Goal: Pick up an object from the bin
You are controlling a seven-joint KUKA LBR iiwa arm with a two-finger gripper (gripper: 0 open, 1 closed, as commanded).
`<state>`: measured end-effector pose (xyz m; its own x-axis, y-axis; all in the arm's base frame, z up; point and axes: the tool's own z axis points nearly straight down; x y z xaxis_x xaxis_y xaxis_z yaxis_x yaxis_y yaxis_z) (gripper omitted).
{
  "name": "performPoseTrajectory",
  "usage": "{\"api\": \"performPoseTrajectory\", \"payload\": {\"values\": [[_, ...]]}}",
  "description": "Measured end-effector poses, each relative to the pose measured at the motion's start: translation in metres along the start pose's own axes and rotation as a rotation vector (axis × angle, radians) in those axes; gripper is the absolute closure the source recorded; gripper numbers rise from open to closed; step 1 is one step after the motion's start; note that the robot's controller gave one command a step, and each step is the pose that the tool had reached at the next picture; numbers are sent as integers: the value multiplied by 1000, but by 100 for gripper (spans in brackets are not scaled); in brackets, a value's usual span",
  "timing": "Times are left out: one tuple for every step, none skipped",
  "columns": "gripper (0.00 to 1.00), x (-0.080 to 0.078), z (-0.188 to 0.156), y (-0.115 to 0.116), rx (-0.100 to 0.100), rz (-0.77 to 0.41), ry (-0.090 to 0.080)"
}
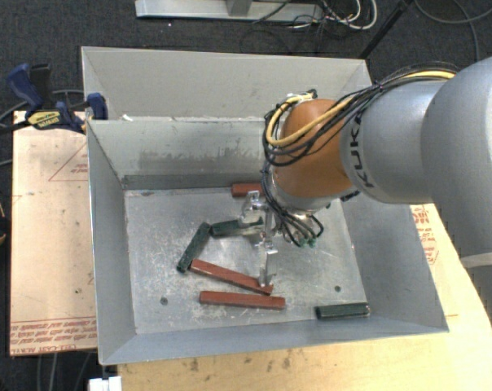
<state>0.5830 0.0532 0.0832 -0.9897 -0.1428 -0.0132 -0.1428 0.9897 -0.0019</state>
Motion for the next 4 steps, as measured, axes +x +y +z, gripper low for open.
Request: {"api": "performPoseTrajectory", "payload": {"values": [[100, -72, 1, 19, -1, -163, -23], [100, -72, 1, 20, -2, -163, -22], [100, -56, -34, 12, -5, -207, 12], [100, -73, -75, 51, -2, -223, 8]]}}
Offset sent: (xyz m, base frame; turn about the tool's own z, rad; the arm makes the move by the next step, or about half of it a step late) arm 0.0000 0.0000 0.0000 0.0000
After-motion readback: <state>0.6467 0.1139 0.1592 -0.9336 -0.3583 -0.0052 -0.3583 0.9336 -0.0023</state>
